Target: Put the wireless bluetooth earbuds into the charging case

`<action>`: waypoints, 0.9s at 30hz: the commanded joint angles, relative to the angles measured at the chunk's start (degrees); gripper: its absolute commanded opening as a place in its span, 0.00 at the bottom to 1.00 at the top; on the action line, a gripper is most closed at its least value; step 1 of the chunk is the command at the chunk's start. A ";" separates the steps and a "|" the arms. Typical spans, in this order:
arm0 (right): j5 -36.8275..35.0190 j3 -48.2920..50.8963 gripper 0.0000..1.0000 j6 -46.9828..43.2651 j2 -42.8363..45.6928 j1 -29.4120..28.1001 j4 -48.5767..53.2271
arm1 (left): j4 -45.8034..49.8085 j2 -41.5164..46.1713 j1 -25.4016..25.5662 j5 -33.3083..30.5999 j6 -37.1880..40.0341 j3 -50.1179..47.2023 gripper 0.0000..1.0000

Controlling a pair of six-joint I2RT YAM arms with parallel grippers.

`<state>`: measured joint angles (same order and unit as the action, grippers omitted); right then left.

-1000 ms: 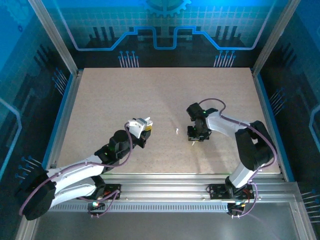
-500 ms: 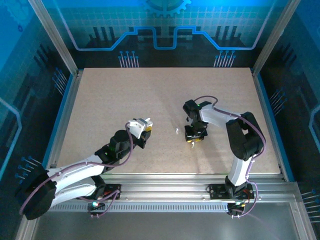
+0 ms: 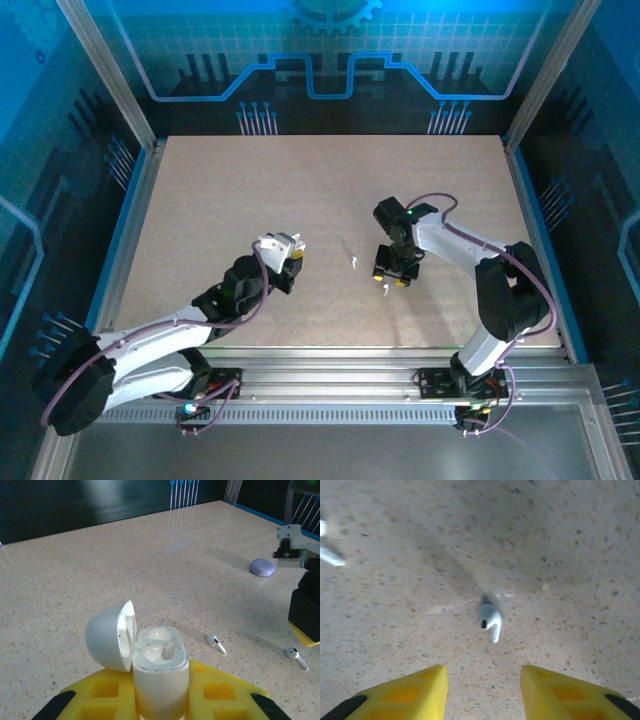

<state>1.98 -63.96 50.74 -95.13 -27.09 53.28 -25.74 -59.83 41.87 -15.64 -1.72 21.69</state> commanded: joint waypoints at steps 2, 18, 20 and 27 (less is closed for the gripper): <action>-0.03 -0.02 0.41 5.02 -2.81 -0.44 -0.09 | 1.01 -0.99 -0.54 0.55 -2.49 2.68 0.11; -0.35 -0.83 0.33 3.40 -8.51 -0.16 -3.12 | 2.13 -0.64 -0.95 0.62 -2.17 3.38 0.11; -0.20 -0.55 0.32 3.38 -8.58 -0.06 -3.72 | 2.14 -0.71 -0.96 0.61 -2.09 3.43 0.11; -0.34 -0.28 0.28 2.97 -9.65 -0.05 -4.25 | 2.16 -1.32 -1.13 0.79 -1.89 3.81 0.11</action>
<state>1.96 -64.05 54.00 -103.59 -27.31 48.64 -23.64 -60.88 41.17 -15.59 -3.09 23.14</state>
